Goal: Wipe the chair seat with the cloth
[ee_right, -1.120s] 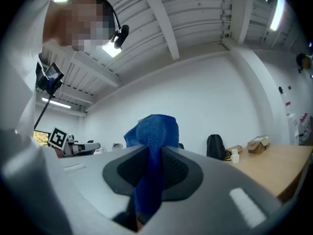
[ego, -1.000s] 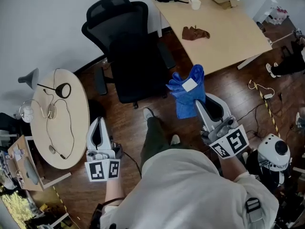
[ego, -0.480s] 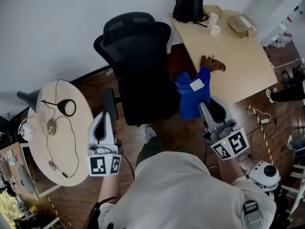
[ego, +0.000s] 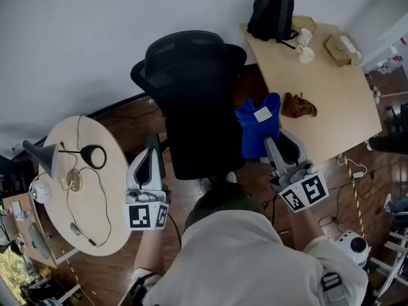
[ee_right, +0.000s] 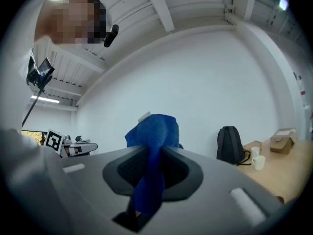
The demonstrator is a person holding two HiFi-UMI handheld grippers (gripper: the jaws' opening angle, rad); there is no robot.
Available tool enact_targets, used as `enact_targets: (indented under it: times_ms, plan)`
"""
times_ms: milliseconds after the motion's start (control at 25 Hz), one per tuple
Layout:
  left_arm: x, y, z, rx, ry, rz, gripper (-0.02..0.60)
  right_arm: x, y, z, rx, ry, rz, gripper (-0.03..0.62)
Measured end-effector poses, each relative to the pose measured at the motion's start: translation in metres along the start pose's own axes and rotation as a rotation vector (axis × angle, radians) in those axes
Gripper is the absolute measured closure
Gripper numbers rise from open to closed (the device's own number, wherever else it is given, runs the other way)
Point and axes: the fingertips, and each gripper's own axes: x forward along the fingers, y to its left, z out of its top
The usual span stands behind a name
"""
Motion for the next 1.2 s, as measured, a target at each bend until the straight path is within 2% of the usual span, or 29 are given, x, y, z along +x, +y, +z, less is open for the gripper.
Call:
enact_targets:
  times_ms: [120,280,400,560,640,720,880,1000,1080,1200]
  plan:
    - [0.034,0.033,-0.078,-0.065,0.078,0.037,0.525,0.064,-0.031,-0.060,0.018,0.105,0.026,0.519]
    - [0.061,0.029,-0.204,-0.040,0.145,0.042,0.525,0.075,-0.090,-0.184,0.077,0.142,0.031,0.519]
    - [0.062,0.033,-0.294,-0.022,0.140,0.057,0.525,0.070,-0.116,-0.287,0.078,0.163,0.029,0.519]
    - [0.038,0.045,-0.369,-0.018,0.119,0.070,0.525,0.078,-0.124,-0.398,0.069,0.208,-0.003,0.519]
    - [0.020,0.044,-0.392,-0.029,0.137,0.075,0.525,0.085,-0.127,-0.454,0.094,0.269,-0.033,0.519]
    - [0.010,0.048,-0.402,-0.039,0.146,0.083,0.525,0.109,-0.131,-0.531,0.133,0.357,-0.067,0.519]
    - [-0.009,0.049,-0.395,-0.042,0.130,0.096,0.525,0.172,-0.115,-0.740,0.266,0.608,-0.122,0.519]
    - [-0.016,0.052,-0.396,-0.050,0.129,0.107,0.525,0.209,-0.068,-0.878,0.319,0.812,-0.097,0.520]
    - [-0.012,0.062,-0.417,-0.046,0.169,0.134,0.525,0.230,-0.033,-0.937,0.296,0.894,-0.037,0.520]
    - [-0.008,0.077,-0.453,-0.015,0.209,0.188,0.525,0.256,-0.002,-0.988,0.210,0.930,0.025,0.520]
